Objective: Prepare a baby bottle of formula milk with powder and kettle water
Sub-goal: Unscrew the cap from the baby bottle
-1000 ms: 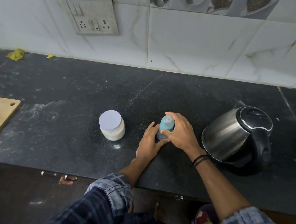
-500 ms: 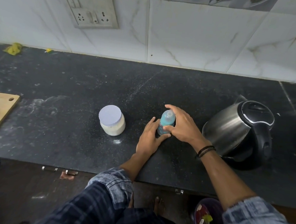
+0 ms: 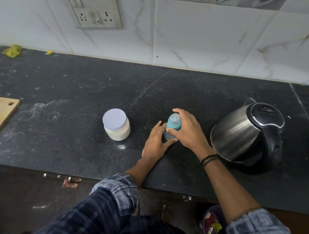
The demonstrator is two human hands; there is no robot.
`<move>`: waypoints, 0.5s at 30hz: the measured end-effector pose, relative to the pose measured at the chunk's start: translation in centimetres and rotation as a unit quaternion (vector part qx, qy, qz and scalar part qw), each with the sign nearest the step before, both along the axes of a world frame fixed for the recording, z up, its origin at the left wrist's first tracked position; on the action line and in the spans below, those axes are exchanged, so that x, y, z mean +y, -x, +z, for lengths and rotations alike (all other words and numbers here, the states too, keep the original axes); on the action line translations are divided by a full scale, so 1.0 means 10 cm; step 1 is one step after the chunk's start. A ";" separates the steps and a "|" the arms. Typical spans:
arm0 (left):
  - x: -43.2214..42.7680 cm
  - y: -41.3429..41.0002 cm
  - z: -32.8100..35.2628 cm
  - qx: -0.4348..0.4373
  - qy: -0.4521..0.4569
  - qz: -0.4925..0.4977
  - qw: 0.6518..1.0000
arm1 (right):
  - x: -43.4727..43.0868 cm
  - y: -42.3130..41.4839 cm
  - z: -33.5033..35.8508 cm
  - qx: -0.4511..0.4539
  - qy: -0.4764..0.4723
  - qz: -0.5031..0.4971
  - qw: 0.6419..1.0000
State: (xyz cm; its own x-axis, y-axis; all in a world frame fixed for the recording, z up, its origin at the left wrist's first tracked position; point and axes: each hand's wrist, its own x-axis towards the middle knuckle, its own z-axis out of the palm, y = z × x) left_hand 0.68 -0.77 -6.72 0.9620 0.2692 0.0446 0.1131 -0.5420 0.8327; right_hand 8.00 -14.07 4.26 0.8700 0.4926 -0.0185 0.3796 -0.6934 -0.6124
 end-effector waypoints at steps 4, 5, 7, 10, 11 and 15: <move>0.00 0.00 0.01 0.002 -0.002 -0.007 1.000 | -0.01 -0.03 0.05 0.013 -0.002 0.014 1.000; 0.00 -0.01 0.01 0.004 -0.002 -0.009 1.000 | -0.02 -0.04 0.07 0.020 0.001 0.020 1.000; 0.01 -0.01 0.01 0.008 -0.005 -0.012 1.000 | -0.03 -0.07 0.12 0.039 0.009 0.032 0.999; 0.01 -0.01 0.01 0.008 -0.005 -0.012 1.000 | -0.03 -0.10 0.18 0.067 0.018 0.051 0.996; 0.01 -0.01 0.01 0.007 -0.005 -0.013 1.000 | -0.03 -0.10 0.18 0.073 0.021 0.057 0.996; 0.00 0.01 0.03 0.000 0.001 -0.017 1.000 | -0.01 -0.07 0.15 0.050 0.022 0.047 0.997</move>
